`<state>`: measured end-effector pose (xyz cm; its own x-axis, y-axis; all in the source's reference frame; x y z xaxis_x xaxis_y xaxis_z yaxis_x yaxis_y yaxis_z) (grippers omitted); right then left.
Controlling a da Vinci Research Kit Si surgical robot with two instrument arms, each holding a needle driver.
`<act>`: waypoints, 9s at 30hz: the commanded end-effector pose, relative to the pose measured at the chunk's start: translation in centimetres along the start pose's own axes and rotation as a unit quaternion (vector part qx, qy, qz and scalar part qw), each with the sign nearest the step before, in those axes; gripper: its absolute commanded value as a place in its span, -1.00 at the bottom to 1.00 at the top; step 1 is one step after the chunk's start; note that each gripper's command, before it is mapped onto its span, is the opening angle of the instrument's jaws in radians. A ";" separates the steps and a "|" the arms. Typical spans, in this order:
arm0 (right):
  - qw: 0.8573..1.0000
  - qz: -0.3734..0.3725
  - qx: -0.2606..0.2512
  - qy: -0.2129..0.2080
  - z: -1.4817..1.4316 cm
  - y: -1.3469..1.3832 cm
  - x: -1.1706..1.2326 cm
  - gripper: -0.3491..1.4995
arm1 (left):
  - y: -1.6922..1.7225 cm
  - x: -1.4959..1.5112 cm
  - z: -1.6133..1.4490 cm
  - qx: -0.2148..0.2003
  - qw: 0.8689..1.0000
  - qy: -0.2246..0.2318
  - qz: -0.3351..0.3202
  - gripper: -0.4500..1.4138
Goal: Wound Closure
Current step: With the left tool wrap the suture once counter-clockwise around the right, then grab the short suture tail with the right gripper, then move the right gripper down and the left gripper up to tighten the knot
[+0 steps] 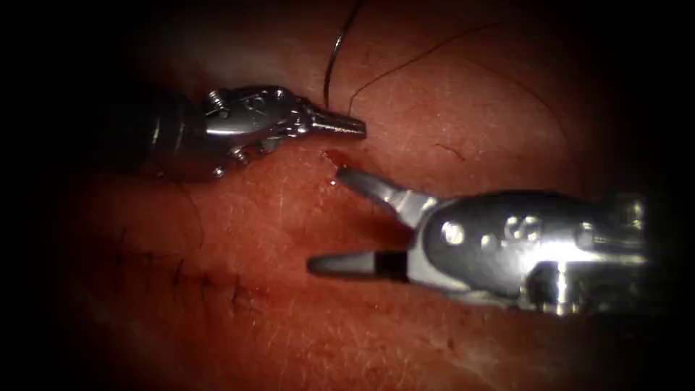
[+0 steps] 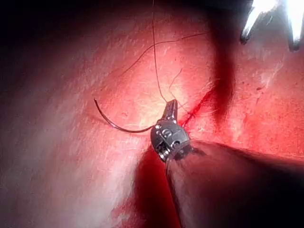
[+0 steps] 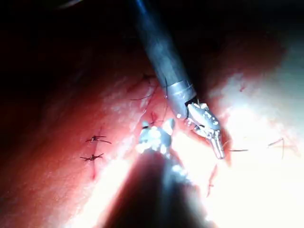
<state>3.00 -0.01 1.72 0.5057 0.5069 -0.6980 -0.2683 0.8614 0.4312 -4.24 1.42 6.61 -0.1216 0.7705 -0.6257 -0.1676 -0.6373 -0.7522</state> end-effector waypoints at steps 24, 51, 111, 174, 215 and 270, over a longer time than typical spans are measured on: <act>0.995 -0.031 -0.096 0.009 0.80 0.86 -1.25 -0.18 | 0.57 0.38 -0.24 -0.065 0.998 -0.010 -0.004 -1.00; 0.987 0.029 -0.072 0.138 1.01 0.78 -1.33 -0.82 | -0.04 0.04 0.55 -0.084 0.992 0.083 0.044 -1.00; 0.825 0.415 -0.257 0.284 0.79 0.81 -1.69 -0.20 | 0.01 -0.64 0.30 -0.081 0.991 0.086 0.056 -1.00; 0.691 0.513 -0.376 0.344 0.65 0.97 -2.00 -0.58 | 0.01 -0.39 0.70 -0.093 0.991 0.085 0.047 -1.00; 0.683 0.489 -0.424 0.338 0.77 1.00 -2.09 0.16 | -0.01 -0.41 0.65 -0.092 0.991 0.082 0.048 -1.00; 0.806 0.386 -0.349 0.281 1.25 0.42 -1.70 -1.00 | -0.70 0.24 0.60 -0.045 0.997 0.055 0.044 -1.00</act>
<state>3.02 -0.47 3.76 -0.4303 0.6691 -0.6059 -0.8190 -0.0071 0.5738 -4.69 2.14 7.04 -0.0228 0.7092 -0.7046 -0.0733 -0.7041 -0.7063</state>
